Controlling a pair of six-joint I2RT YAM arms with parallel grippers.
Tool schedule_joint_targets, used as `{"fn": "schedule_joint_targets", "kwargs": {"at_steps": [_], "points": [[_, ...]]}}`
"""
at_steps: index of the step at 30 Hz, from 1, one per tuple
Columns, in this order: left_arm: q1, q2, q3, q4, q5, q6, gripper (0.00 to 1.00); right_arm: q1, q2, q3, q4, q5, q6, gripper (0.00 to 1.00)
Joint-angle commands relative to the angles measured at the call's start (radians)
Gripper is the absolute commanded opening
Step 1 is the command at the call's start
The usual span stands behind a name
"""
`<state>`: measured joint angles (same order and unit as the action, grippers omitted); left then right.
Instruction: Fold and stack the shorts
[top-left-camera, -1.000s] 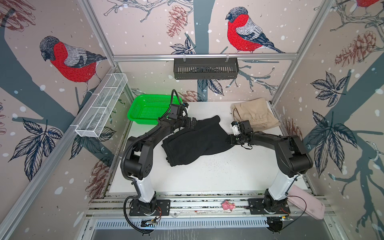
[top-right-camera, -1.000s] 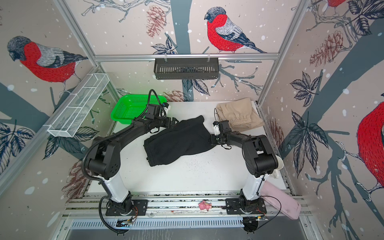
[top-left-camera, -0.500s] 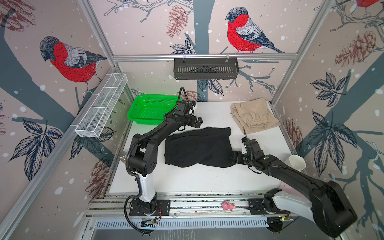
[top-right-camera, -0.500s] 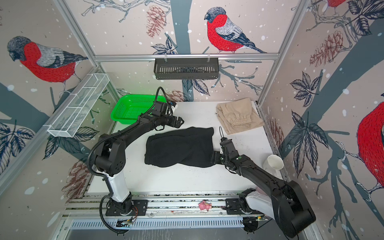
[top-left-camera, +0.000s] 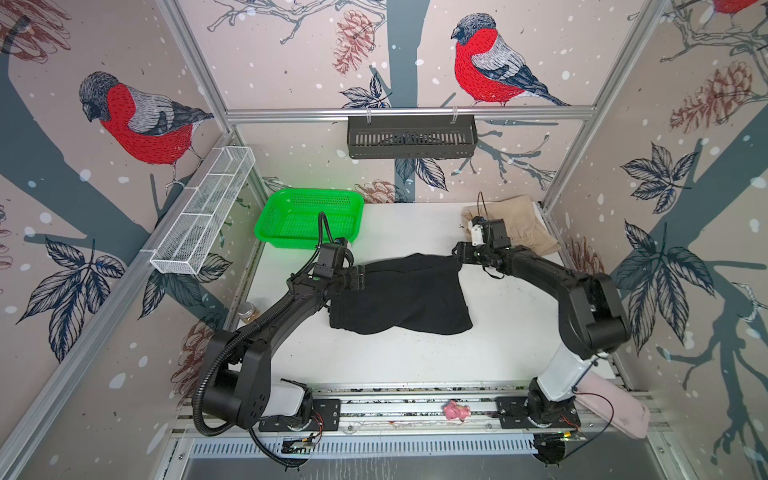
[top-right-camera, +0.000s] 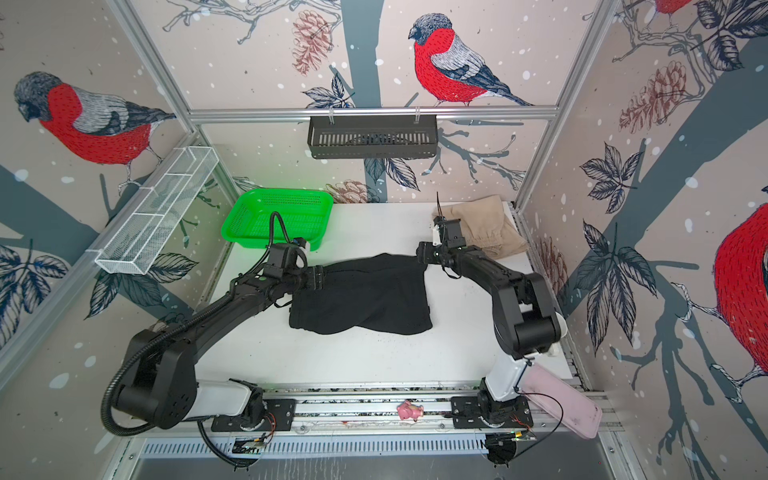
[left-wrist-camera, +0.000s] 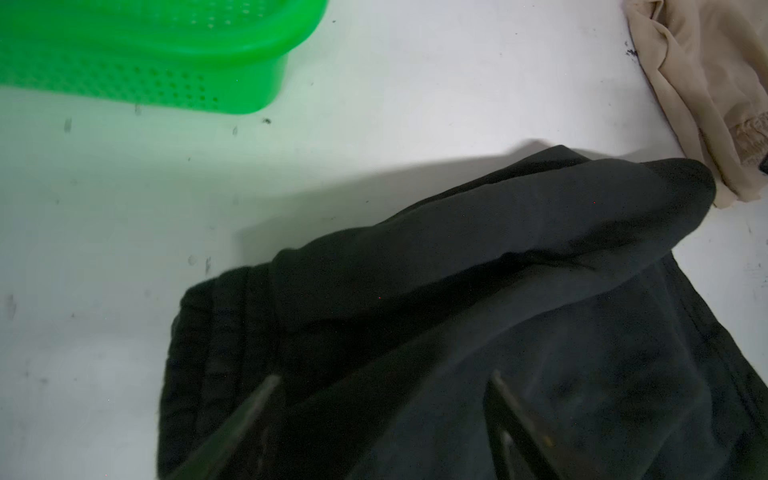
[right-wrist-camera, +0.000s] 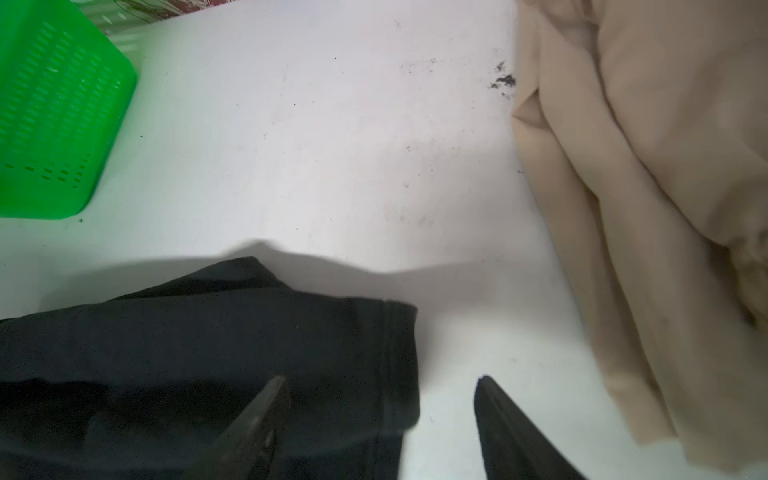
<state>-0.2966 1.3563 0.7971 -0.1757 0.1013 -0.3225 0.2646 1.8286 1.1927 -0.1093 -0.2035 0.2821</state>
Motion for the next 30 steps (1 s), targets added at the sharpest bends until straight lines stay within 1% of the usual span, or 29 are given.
{"fn": "schedule_joint_targets", "kwargs": {"at_steps": [1, 4, 6, 7, 8, 9, 10, 11, 12, 16, 17, 18, 20, 21, 23, 24, 25, 26, 28, 29, 30], "points": [[0.015, -0.017, -0.055, 0.116, -0.054, -0.042, 0.69, -0.004, 0.103, 0.095, -0.071, -0.03, -0.091, 0.7], [0.03, 0.004, -0.078, 0.109, -0.115, -0.057, 0.63, -0.002, 0.16, 0.143, -0.079, -0.07, -0.103, 0.65], [0.057, 0.021, -0.078, 0.088, -0.15, -0.081, 0.62, -0.001, 0.187, 0.174, -0.108, -0.07, -0.109, 0.6], [0.077, 0.021, -0.079, 0.085, -0.152, -0.093, 0.66, -0.001, 0.194, 0.181, -0.117, -0.063, -0.109, 0.59], [0.097, 0.016, -0.079, 0.086, -0.148, -0.099, 0.74, -0.001, 0.198, 0.182, -0.119, -0.058, -0.109, 0.58], [0.121, 0.007, -0.078, 0.095, -0.133, -0.103, 0.84, -0.001, 0.2, 0.184, -0.123, -0.059, -0.108, 0.56], [0.142, -0.002, -0.074, 0.105, -0.11, -0.104, 0.9, -0.003, 0.204, 0.187, -0.13, -0.057, -0.106, 0.55], [0.159, -0.008, -0.069, 0.118, -0.087, -0.101, 0.92, -0.004, 0.205, 0.191, -0.138, -0.055, -0.107, 0.53], [0.174, -0.013, -0.065, 0.137, -0.063, -0.093, 0.96, -0.004, 0.206, 0.192, -0.148, -0.05, -0.106, 0.53], [0.197, 0.044, -0.013, 0.158, -0.006, -0.054, 0.97, -0.002, 0.189, 0.181, -0.17, -0.028, -0.097, 0.51], [0.197, 0.068, 0.006, 0.149, 0.011, -0.048, 0.97, -0.003, 0.182, 0.174, -0.17, -0.029, -0.096, 0.48], [0.197, 0.096, 0.03, 0.127, 0.034, -0.035, 0.97, -0.002, 0.173, 0.162, -0.161, -0.03, -0.092, 0.43], [0.197, 0.152, 0.06, 0.121, 0.096, -0.016, 0.95, -0.003, 0.162, 0.145, -0.138, -0.04, -0.084, 0.31], [0.197, 0.176, 0.071, 0.117, 0.11, -0.013, 0.93, -0.002, 0.16, 0.141, -0.126, -0.049, -0.077, 0.27], [0.197, 0.208, 0.08, 0.116, 0.12, -0.015, 0.82, 0.007, 0.156, 0.147, -0.112, -0.067, -0.073, 0.2], [0.197, 0.218, 0.08, 0.118, 0.12, -0.015, 0.72, 0.014, 0.154, 0.155, -0.109, -0.07, -0.075, 0.17], [0.196, 0.224, 0.079, 0.12, 0.117, -0.015, 0.61, 0.022, 0.15, 0.163, -0.109, -0.067, -0.075, 0.12], [0.197, 0.228, 0.079, 0.122, 0.117, -0.012, 0.53, 0.028, 0.146, 0.172, -0.11, -0.062, -0.076, 0.08], [0.197, 0.234, 0.08, 0.125, 0.112, -0.008, 0.31, 0.038, 0.136, 0.192, -0.112, -0.057, -0.078, 0.03], [0.197, 0.237, 0.083, 0.122, 0.109, -0.003, 0.19, 0.041, 0.13, 0.199, -0.114, -0.056, -0.079, 0.03], [0.197, 0.241, 0.087, 0.118, 0.105, 0.001, 0.05, 0.043, 0.123, 0.21, -0.117, -0.053, -0.08, 0.03]]}}
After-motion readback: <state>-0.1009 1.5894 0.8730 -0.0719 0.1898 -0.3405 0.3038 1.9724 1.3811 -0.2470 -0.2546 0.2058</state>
